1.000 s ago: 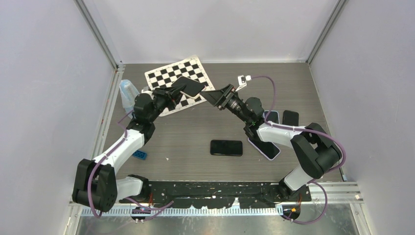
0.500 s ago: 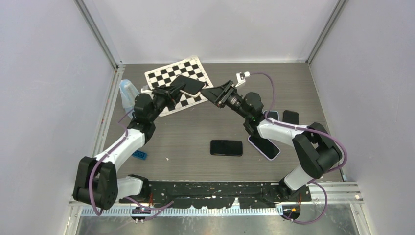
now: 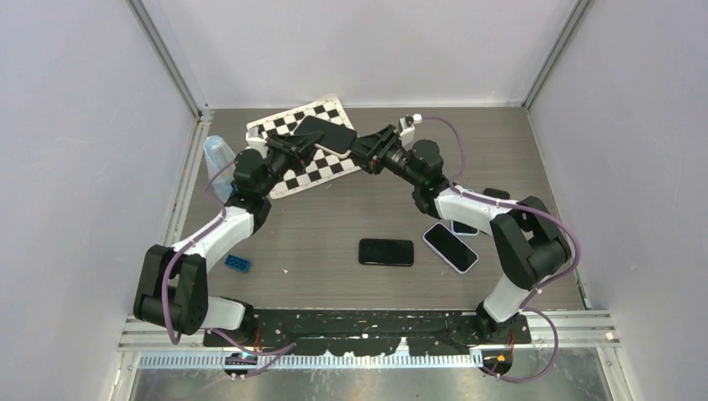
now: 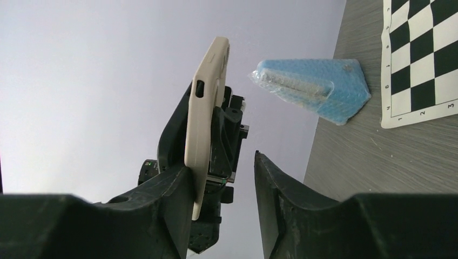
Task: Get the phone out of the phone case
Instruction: Remove the phone case from the phone.
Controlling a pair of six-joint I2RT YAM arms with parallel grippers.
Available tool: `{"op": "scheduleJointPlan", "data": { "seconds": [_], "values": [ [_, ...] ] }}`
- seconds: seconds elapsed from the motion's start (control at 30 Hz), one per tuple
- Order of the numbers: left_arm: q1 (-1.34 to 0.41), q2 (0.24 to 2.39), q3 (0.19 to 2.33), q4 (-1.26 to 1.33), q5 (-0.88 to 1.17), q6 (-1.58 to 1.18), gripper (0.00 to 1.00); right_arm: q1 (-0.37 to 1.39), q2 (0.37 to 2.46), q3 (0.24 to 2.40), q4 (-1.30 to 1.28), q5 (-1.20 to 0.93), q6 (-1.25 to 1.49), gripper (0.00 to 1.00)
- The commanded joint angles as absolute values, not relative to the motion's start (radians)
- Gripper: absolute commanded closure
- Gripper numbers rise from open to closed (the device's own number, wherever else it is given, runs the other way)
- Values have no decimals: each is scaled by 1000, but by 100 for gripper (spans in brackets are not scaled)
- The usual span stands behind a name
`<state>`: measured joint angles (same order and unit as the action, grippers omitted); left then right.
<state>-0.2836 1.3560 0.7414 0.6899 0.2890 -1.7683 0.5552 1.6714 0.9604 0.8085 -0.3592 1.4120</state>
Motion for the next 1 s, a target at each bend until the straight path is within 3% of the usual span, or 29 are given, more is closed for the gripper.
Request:
{"op": "scheduleJointPlan", "data": {
  "seconds": [0.0, 0.1, 0.23, 0.33, 0.4, 0.57, 0.7, 0.8, 0.97],
  "values": [
    [-394, 1274, 884, 777, 574, -1661, 100, 581, 1724, 1008, 729, -404, 1402, 51],
    [-397, 1250, 905, 607, 563, -1539, 100, 586, 1727, 1011, 826, -436, 1423, 55],
    [-398, 1193, 919, 330, 492, -1337, 99, 583, 1743, 1005, 1008, -498, 1499, 73],
    [-397, 1163, 909, 224, 433, -1256, 89, 583, 1726, 988, 1040, -502, 1509, 95],
    [-396, 1149, 907, 161, 400, -1211, 77, 582, 1711, 973, 1037, -492, 1503, 99],
    [-395, 1125, 901, 34, 305, -1104, 41, 573, 1687, 941, 1055, -456, 1518, 99],
    [-388, 1092, 897, -99, 223, -1025, 20, 563, 1676, 917, 1062, -427, 1516, 99],
    [-380, 1044, 870, -156, 195, -1020, 13, 559, 1675, 905, 1050, -411, 1494, 99],
    [-376, 973, 841, -174, 214, -1069, 11, 558, 1692, 895, 1060, -388, 1453, 99]
  ]
}}
